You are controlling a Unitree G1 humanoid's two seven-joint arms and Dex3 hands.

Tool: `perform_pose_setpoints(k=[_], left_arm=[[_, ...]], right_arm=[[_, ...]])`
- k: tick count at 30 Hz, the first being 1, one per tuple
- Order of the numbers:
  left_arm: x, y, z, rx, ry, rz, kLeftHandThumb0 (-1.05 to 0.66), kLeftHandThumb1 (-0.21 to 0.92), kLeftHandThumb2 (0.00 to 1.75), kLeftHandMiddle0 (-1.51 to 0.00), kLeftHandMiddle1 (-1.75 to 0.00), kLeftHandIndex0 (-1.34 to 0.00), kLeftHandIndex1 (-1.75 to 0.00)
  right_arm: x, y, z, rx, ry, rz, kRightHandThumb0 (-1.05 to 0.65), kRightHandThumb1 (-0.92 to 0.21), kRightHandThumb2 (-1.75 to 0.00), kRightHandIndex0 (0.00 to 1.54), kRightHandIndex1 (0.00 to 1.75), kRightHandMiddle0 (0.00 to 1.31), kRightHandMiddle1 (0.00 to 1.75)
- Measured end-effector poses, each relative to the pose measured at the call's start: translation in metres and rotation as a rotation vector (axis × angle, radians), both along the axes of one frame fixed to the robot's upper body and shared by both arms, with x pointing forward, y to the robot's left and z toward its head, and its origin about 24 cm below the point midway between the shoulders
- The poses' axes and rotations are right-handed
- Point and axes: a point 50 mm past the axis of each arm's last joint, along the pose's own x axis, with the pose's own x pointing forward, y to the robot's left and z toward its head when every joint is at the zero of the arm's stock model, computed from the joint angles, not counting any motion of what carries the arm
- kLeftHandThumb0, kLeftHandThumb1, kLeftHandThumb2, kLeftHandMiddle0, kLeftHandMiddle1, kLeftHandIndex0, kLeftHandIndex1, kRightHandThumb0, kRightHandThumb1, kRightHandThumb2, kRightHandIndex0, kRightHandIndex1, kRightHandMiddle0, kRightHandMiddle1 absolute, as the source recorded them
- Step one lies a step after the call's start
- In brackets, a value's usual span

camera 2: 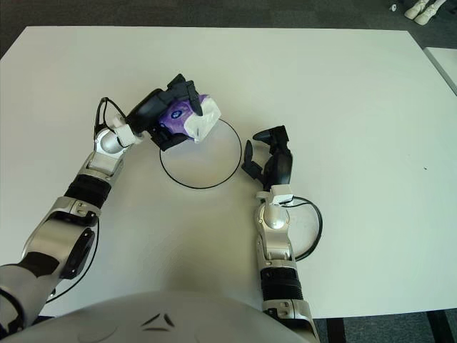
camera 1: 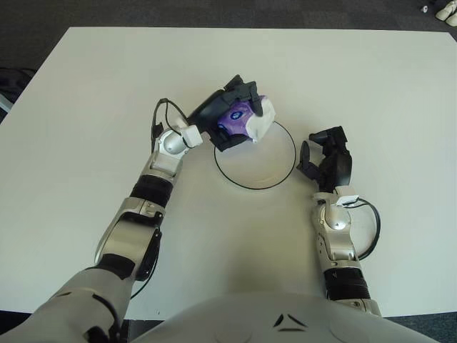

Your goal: Put the tissue paper into the plate.

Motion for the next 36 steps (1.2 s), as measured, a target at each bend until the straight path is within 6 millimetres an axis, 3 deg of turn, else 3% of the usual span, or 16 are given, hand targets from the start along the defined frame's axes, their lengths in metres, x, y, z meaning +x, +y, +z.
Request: perform_pose_setpoints(k=[13,25,36], left_arm=[[-0.02,-0.007,0.008,0.106,-0.047,-0.162,-0.55,0.14,1.54,-1.32,-1.75,-0.76,-1.75],[-0.034,-0.01,0.012,0.268,-0.226,-0.184,-0.54,0.15,1.52,-1.3,-1.75,-0.74,-1.75],[-0.04,-0.012,0.009,0.38,-0.199,-0.174,-0.52,0.2,1.47,-1.26,-1.75,-0.7,-1.75]], right_arm=[[0.0,0.0,0.0,0.004,0.001,0.0,-0.41,-0.54,-1.04,0.65,1.45,0.43,1.75],[-0.001,0.0,-0.001,0.006,0.019,-0.034,-0.41,-0.54,-1.05,0.62,1.44,0.44,1.75],[-0.001,0.001,0.0,0.005,0.016,-0.034,-0.42,-0.52,-1.07,0.68,1.46,0.45,1.75]])
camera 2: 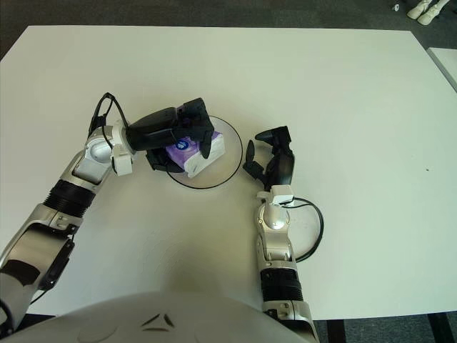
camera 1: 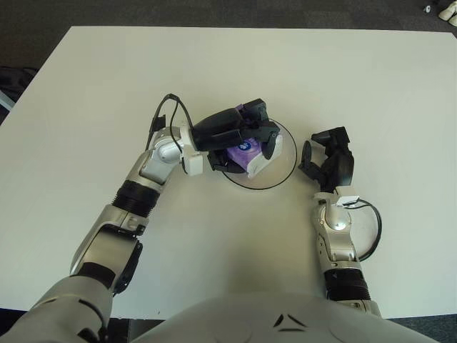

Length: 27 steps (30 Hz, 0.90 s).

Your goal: Put the tissue paper into the plate.

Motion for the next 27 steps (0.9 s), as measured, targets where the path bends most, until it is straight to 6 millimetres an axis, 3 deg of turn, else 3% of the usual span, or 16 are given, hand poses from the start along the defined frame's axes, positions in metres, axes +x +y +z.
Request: perform_pose_setpoints(k=[4,6,9,12,13,14,15,16,18,19,21,25,27], left_arm=[[-0.001,-0.001,-0.005,0.021,-0.001,0.028,-0.51,0.21,1.45,-1.22,-1.75,-0.69,-1.75],[-0.001,-0.003,-0.008,0.032,-0.011,0.039,-0.21,0.13,1.49,-0.94,-1.75,-0.69,-1.63],[0.0,-0.007,-0.012,0.044,-0.041,0.06,-0.07,0.2,1.37,-0.73,-1.75,-0.7,-1.48],[0.003,-0.01,-0.015,0.046,-0.071,0.077,-0.03,0.23,1.32,-0.66,-1.75,-0.69,-1.42],[0.003,-0.01,-0.016,0.048,-0.078,0.081,-0.16,0.35,1.19,-0.42,-1.75,-0.58,-1.54],[0.004,-0.01,-0.017,0.05,-0.087,0.086,-0.21,0.4,1.14,-0.34,-1.75,-0.54,-1.58],[0.005,-0.011,-0.017,0.053,-0.097,0.089,-0.39,0.42,1.09,-0.21,-1.55,-0.35,-1.5],[0.005,-0.011,-0.017,0.054,-0.105,0.09,-0.45,0.43,1.07,-0.17,-1.47,-0.28,-1.47],[0.006,-0.01,-0.017,0.058,-0.122,0.085,-0.62,0.47,1.01,-0.07,-1.13,-0.11,-1.2],[0.006,-0.01,-0.018,0.062,-0.128,0.083,-0.66,0.51,0.97,-0.06,-1.01,-0.09,-1.1],[0.007,-0.009,-0.019,0.07,-0.143,0.07,-0.79,0.67,0.82,-0.02,-0.59,-0.04,-0.74],[0.01,-0.008,-0.022,0.092,-0.172,0.053,-0.89,0.84,0.67,0.0,-0.17,-0.01,-0.32],[0.011,-0.008,-0.023,0.088,-0.184,0.057,-0.94,0.88,0.65,0.0,-0.09,0.0,-0.18]], right_arm=[[0.0,0.0,-0.001,-0.006,0.01,-0.005,-0.42,-0.52,-1.06,0.67,1.45,0.45,1.75],[0.0,0.001,-0.001,-0.015,0.017,-0.005,-0.41,-0.54,-1.05,0.65,1.44,0.44,1.75],[-0.001,0.0,-0.001,-0.017,0.02,-0.006,-0.41,-0.55,-1.03,0.62,1.42,0.43,1.75],[-0.001,0.0,0.0,-0.017,0.019,-0.006,-0.41,-0.56,-1.02,0.6,1.41,0.42,1.75],[-0.001,0.0,0.0,-0.017,0.018,-0.006,-0.41,-0.56,-1.02,0.59,1.4,0.42,1.75],[-0.001,0.0,0.0,-0.017,0.018,-0.006,-0.41,-0.56,-1.02,0.59,1.4,0.42,1.75],[-0.001,0.0,0.0,-0.017,0.018,-0.007,-0.41,-0.56,-1.01,0.58,1.39,0.42,1.75],[-0.001,0.0,0.0,-0.017,0.017,-0.007,-0.41,-0.56,-1.01,0.57,1.39,0.42,1.75],[-0.002,0.0,0.0,-0.017,0.016,-0.007,-0.41,-0.57,-1.01,0.56,1.37,0.41,1.75],[-0.002,0.0,0.0,-0.017,0.016,-0.007,-0.4,-0.57,-1.0,0.56,1.37,0.41,1.75],[-0.002,0.0,-0.001,-0.016,0.014,-0.008,-0.4,-0.59,-0.98,0.55,1.35,0.4,1.75],[-0.002,0.0,0.0,-0.015,0.002,-0.009,-0.4,-0.59,-0.98,0.56,1.35,0.4,1.75],[-0.002,0.0,0.001,-0.015,-0.004,-0.009,-0.4,-0.58,-1.0,0.58,1.36,0.41,1.75]])
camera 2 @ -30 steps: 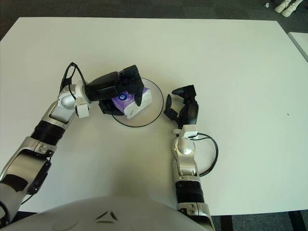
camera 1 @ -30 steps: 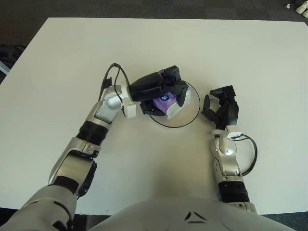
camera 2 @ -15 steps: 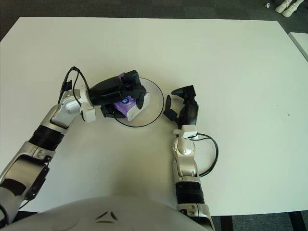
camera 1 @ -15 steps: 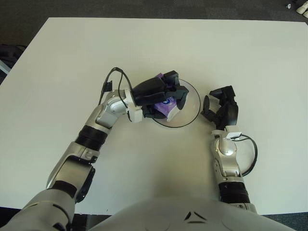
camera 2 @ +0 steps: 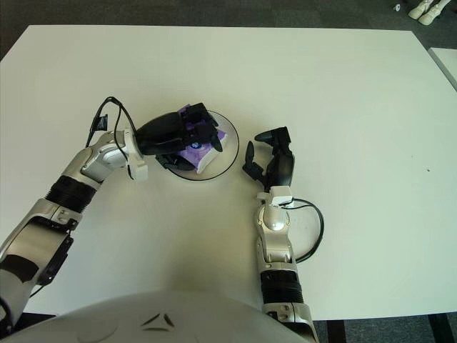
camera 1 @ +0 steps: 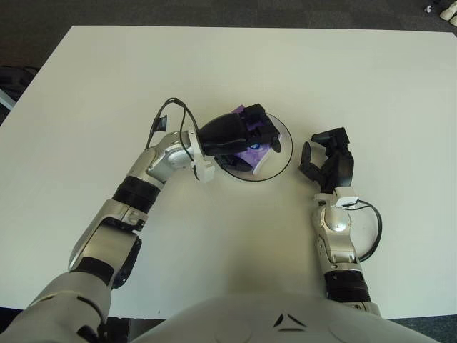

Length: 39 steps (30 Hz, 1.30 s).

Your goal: Put the tissue paper into the plate.

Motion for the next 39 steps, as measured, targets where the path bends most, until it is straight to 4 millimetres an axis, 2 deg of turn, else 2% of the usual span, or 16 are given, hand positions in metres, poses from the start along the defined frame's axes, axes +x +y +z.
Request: perform_pose_setpoints(k=[3,7,22,39], left_arm=[[0.0018,0.0002,-0.0006,-0.011,-0.016,0.005,-0.99,0.91,0.63,0.0,-0.03,0.0,-0.06],[0.003,0.0003,-0.0006,-0.035,-0.043,0.014,-1.04,0.92,0.62,0.0,-0.01,0.0,-0.01],[0.0072,0.0014,-0.0018,-0.119,-0.08,0.032,-1.05,0.92,0.76,0.0,0.0,0.0,0.0],[0.0088,0.0016,0.0007,-0.191,-0.024,0.016,-1.05,0.92,0.74,0.0,0.0,0.0,0.0]], right_arm=[[0.0,0.0001,0.0001,0.0,-0.002,0.0,-0.41,-0.57,-1.01,0.58,1.37,0.41,1.75],[0.0,0.0002,0.0,0.001,-0.001,0.002,-0.4,-0.58,-0.99,0.58,1.36,0.4,1.75],[0.0004,-0.0001,-0.0016,0.005,0.029,0.005,-0.39,-0.63,-0.92,0.56,1.32,0.37,1.75],[0.0004,-0.0003,-0.0015,0.006,0.037,-0.011,-0.39,-0.63,-0.93,0.56,1.33,0.37,1.75]])
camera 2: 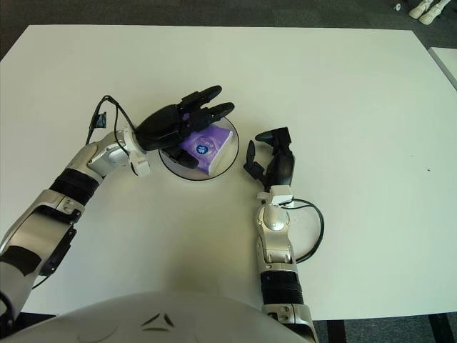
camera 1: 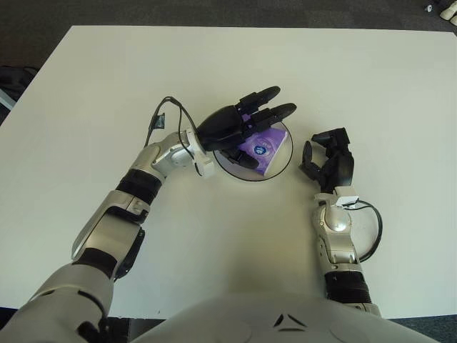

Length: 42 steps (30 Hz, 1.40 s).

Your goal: Put the tissue paper into the plate.

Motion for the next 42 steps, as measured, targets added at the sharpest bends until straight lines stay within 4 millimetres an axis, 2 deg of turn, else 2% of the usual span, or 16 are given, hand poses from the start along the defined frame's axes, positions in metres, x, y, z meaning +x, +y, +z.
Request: perform_pose_setpoints(k=[9,17,25,32,36,38,42], left_arm=[[0.001,0.002,0.005,-0.05,0.02,-0.001,-1.05,0.92,0.79,0.0,0.0,0.0,0.0],[0.002,0.014,0.02,-0.171,0.1,0.002,-1.05,0.92,0.84,0.0,0.0,0.0,0.0],[0.009,0.043,0.024,-0.363,0.249,0.038,-1.03,0.92,0.92,0.0,0.0,0.0,0.0],[0.002,0.075,0.003,-0.547,0.347,0.208,-0.94,0.92,1.03,-0.04,-0.02,-0.02,-0.01],[0.006,0.071,-0.007,-0.713,0.479,0.323,-0.89,0.92,1.04,-0.01,-0.26,0.0,-0.29],[0.006,0.07,-0.005,-0.824,0.513,0.333,-0.86,0.92,1.03,-0.01,-0.38,0.0,-0.46],[0.004,0.064,0.003,-1.004,0.557,0.28,-0.81,0.92,1.0,0.0,-0.51,0.0,-0.74]], right_arm=[[-0.001,0.0,0.0,-0.001,-0.02,0.003,-0.41,-0.56,-1.01,0.62,1.4,0.42,1.75],[0.001,0.001,0.001,-0.006,-0.04,0.019,-0.41,-0.54,-1.04,0.66,1.42,0.43,1.75],[0.001,0.001,0.001,-0.002,-0.043,0.044,-0.41,-0.54,-1.05,0.67,1.44,0.44,1.75],[0.002,0.001,0.001,0.001,-0.046,0.057,-0.42,-0.53,-1.06,0.67,1.44,0.44,1.75],[0.003,0.0,0.0,0.0,-0.04,0.052,-0.41,-0.54,-1.05,0.66,1.44,0.44,1.75],[0.003,0.0,0.0,-0.004,-0.038,0.051,-0.41,-0.54,-1.04,0.66,1.44,0.43,1.75],[0.004,0.001,0.001,-0.005,-0.042,0.051,-0.41,-0.55,-1.03,0.66,1.44,0.43,1.75]])
